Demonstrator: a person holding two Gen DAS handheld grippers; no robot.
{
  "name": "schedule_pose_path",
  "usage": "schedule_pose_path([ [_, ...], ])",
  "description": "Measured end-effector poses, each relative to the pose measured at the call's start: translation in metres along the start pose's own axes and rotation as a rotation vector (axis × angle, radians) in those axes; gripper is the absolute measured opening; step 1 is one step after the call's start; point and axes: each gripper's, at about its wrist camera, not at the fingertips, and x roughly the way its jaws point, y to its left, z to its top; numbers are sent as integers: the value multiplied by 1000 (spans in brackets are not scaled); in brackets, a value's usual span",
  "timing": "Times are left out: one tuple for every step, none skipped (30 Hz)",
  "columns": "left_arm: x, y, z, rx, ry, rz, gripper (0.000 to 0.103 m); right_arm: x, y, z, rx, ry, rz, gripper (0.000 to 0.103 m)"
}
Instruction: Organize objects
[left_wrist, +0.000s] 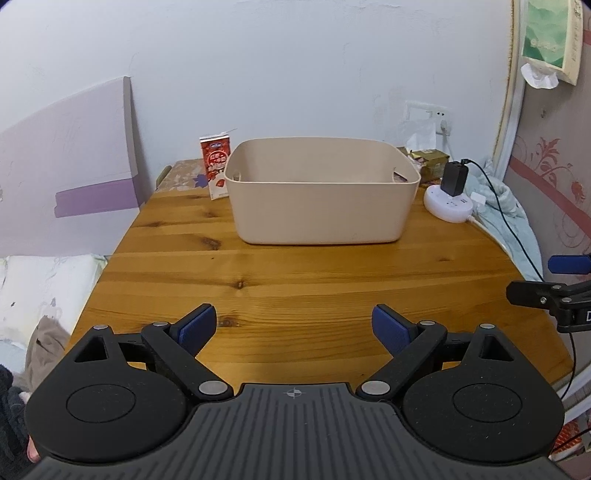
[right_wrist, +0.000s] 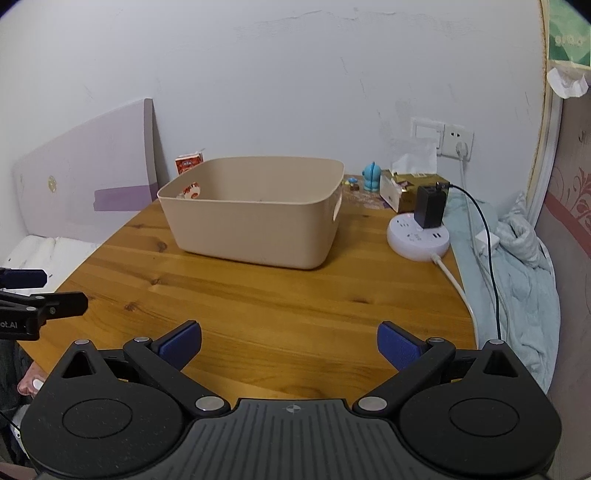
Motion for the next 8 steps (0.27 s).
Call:
schedule_pose_path([
  [0, 1, 0, -5, 0, 1, 93, 0, 0, 0, 1, 1, 0, 103],
  [0, 2, 1, -11, -1, -1, 93, 1, 0, 0, 2, 2, -1, 103],
  [0, 3, 2, -16, -2, -1, 94, 1, -1, 0, 3, 2, 0, 103],
  [0, 3, 3, -20, -3, 1, 95, 2, -1, 0, 3, 4, 1, 103],
  [1, 4, 3, -24, -3, 5, 95, 3, -1, 0, 4, 5, 1, 103],
  [2, 4, 4, -25, -2, 9, 96, 4, -1, 1, 4, 6, 1, 103],
  [3, 4, 4, -28, 0, 14, 96, 5, -1, 1, 3, 8, 2, 103],
  [5, 5, 4, -34, 3, 20, 96, 6, -1, 1, 3, 10, 3, 103],
])
